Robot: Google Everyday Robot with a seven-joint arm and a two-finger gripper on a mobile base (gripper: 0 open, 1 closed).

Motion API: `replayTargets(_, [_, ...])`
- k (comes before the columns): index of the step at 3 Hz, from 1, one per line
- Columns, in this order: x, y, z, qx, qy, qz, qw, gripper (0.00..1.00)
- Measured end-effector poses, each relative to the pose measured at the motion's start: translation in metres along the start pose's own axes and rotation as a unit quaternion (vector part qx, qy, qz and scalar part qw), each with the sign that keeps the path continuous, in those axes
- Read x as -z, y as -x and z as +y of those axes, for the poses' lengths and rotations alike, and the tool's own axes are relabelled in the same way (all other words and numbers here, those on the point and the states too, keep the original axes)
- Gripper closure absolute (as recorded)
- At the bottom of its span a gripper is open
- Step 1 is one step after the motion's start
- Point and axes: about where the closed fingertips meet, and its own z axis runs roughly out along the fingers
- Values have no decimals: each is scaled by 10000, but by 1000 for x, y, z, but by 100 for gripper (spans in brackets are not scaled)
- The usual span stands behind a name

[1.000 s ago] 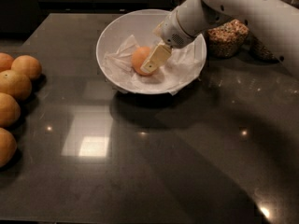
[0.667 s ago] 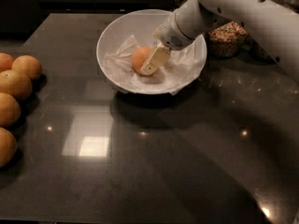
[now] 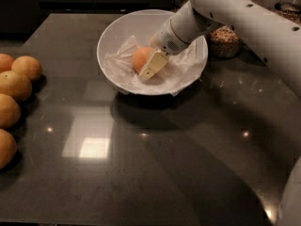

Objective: Pick orange from white bowl

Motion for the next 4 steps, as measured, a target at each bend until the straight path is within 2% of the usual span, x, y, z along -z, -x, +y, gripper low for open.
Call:
replayTargets(1, [-5, -1, 1, -11, 45, 25, 10000, 38])
replayTargets(3, [-7, -1, 1, -21, 54, 35, 10000, 84])
replayTargets(4, [0, 0, 0, -26, -1, -16, 10000, 100])
